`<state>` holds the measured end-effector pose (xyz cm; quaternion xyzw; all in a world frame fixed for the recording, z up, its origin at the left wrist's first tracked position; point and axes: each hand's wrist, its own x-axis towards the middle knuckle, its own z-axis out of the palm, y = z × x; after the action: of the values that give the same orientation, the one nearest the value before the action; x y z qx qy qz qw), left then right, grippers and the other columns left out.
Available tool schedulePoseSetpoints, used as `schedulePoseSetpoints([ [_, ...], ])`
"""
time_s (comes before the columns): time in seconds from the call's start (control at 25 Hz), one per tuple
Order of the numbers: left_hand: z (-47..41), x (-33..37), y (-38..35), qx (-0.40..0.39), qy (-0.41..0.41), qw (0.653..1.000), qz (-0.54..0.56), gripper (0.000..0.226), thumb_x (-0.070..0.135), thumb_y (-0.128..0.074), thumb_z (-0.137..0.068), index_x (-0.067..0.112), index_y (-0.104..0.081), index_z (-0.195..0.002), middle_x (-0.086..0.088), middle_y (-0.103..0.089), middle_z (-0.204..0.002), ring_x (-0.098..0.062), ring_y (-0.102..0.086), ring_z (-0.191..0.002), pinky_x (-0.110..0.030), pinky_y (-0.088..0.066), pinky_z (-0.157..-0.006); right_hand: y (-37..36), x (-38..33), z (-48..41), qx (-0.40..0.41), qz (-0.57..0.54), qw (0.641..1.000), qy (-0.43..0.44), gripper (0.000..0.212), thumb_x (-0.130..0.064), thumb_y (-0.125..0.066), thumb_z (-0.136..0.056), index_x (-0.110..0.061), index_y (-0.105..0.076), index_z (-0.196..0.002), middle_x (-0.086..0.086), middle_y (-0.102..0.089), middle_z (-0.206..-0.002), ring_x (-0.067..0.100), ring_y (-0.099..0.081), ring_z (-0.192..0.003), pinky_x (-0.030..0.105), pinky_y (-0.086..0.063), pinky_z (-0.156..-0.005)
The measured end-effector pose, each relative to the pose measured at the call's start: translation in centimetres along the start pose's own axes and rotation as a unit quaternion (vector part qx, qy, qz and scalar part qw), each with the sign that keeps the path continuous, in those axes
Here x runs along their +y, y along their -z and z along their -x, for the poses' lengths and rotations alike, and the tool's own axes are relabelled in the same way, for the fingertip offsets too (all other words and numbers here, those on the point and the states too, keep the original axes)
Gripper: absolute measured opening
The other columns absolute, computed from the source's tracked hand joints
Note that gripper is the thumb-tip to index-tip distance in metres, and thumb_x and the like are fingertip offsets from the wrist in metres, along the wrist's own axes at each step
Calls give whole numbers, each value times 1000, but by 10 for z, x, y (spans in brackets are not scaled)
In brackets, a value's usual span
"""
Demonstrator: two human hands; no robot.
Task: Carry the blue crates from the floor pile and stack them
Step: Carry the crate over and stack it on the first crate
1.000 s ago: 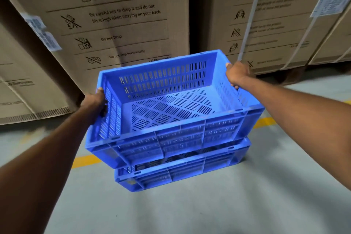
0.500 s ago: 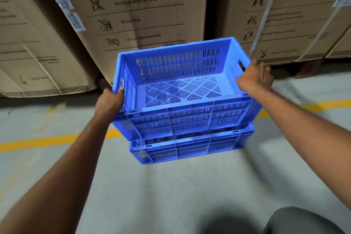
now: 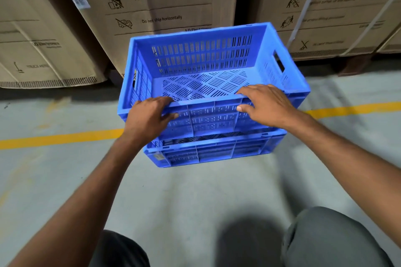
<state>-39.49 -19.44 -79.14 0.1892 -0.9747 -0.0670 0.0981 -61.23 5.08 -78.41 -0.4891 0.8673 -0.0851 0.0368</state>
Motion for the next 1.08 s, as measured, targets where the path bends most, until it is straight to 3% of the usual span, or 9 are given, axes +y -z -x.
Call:
schedulePoseSetpoints([
  [0.12,5,7,6,14,18,1000,5,36,41,-70,-93,19,-66,-121,-6,-74,-108,-35,-67,-103,-36,-40,-72,2,-4,5,33,-1,999,4,37,-40,-66,-95,-18,-60,-125,2,-69,-115,29,-62,-107,36,-41,-88],
  [0.4,26,12,10,11,17,1000,7,37,48,-71,-90,25,-67,-119,-2,-76,-103,-35,-69,-100,-39,-50,-71,-4,-11,27,52,-8,999,-6,32,-38,-69,-93,-19,-62,-117,-1,-70,-105,28,-63,-103,37,-41,-84],
  [0.56,21,6,9,-11,10,1000,25,39,47,-72,-89,24,-67,-122,-2,-76,-105,-36,-67,-102,-38,-46,-70,-5,-12,24,51,-15,998,-22,34,-40,-70,-92,-21,-62,-118,-2,-70,-107,28,-63,-105,38,-40,-87],
  [0.72,15,-5,6,-29,-27,998,58,36,43,-74,-89,18,-70,-113,-12,-73,-85,-42,-67,-87,-34,-37,-66,-9,-8,23,48,22,998,-14,31,-43,-68,-92,-21,-60,-112,-2,-68,-102,29,-61,-99,38,-37,-81],
  [0.8,14,-7,6,-36,-44,997,46,29,41,-73,-90,16,-68,-104,-12,-70,-79,-41,-67,-81,-35,-40,-66,-9,-10,21,26,34,999,-18,31,-42,-67,-92,-19,-60,-112,0,-67,-103,29,-60,-100,39,-38,-82],
  [0.92,14,-2,14,-90,-21,995,27,25,30,-70,-90,15,-65,-108,-9,-70,-94,-38,-68,-90,-45,-50,-75,11,-19,16,-59,44,996,-55,37,-41,-66,-91,-23,-56,-122,0,-64,-116,28,-56,-112,42,-38,-91],
  [1.0,22,6,28,-138,19,989,50,39,22,-71,-88,16,-63,-125,-9,-68,-116,-36,-63,-110,-47,-47,-92,31,-32,22,-118,19,990,-72,51,-39,-68,-88,-28,-51,-135,-1,-60,-130,26,-51,-124,43,-36,-100],
  [1.08,37,16,59,-150,62,982,94,51,21,-70,-88,18,-57,-137,-7,-61,-132,-34,-56,-124,-45,-39,-103,64,-52,36,-117,-24,987,-108,58,-34,-69,-87,-27,-49,-141,1,-58,-135,28,-49,-128,45,-38,-103],
])
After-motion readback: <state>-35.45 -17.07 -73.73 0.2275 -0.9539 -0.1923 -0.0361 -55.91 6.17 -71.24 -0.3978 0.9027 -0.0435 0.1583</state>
